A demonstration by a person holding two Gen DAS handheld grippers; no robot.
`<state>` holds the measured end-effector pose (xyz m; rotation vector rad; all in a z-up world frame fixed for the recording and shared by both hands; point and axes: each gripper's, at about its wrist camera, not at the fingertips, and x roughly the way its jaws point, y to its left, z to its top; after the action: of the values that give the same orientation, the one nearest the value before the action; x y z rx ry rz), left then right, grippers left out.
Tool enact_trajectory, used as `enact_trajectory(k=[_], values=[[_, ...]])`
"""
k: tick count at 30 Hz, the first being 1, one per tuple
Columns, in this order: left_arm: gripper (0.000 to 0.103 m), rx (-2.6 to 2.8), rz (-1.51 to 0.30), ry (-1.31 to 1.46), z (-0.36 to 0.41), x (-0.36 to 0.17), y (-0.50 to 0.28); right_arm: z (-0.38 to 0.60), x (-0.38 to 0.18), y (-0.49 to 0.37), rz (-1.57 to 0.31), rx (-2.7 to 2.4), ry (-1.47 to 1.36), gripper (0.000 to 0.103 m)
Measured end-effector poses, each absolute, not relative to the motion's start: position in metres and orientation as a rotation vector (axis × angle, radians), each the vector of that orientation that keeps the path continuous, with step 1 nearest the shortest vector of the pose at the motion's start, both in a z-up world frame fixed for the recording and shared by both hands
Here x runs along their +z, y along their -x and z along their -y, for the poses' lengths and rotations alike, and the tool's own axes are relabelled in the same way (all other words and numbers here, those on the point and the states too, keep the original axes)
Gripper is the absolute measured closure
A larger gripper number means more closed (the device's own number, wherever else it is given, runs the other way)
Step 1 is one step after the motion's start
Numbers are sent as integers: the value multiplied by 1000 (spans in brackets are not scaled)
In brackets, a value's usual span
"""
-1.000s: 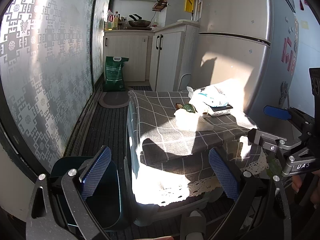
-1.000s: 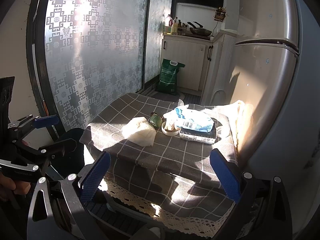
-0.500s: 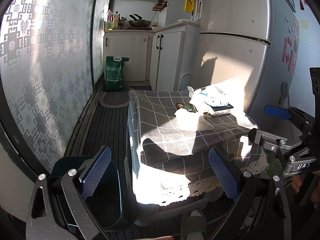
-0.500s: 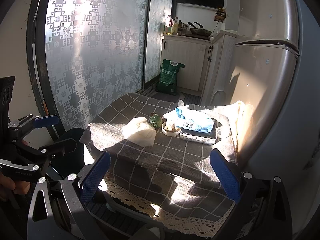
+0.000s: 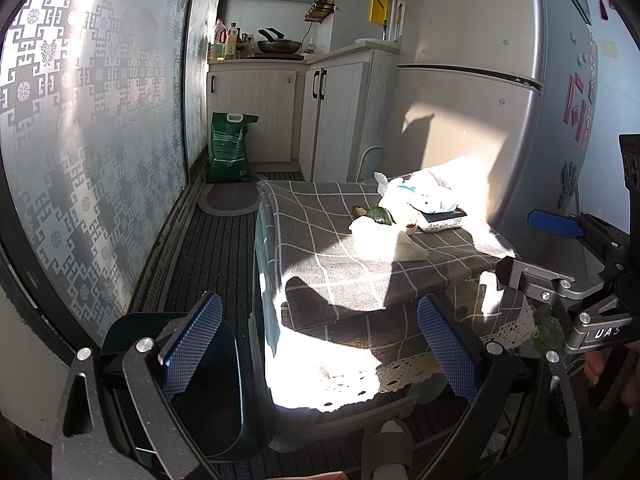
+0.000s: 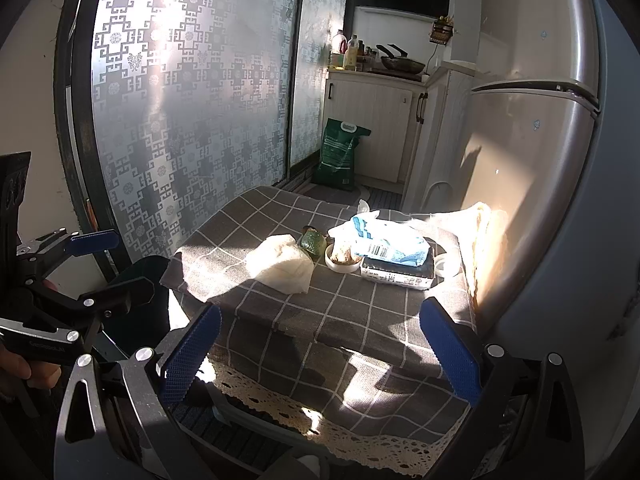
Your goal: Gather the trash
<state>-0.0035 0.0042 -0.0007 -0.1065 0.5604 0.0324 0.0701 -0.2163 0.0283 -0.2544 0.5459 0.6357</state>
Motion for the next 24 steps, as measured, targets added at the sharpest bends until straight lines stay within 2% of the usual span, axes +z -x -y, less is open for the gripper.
enact_trajectory(k=[24], values=[[3, 33, -562, 107, -4, -1, 4, 214, 28, -68, -543, 640, 253, 3]])
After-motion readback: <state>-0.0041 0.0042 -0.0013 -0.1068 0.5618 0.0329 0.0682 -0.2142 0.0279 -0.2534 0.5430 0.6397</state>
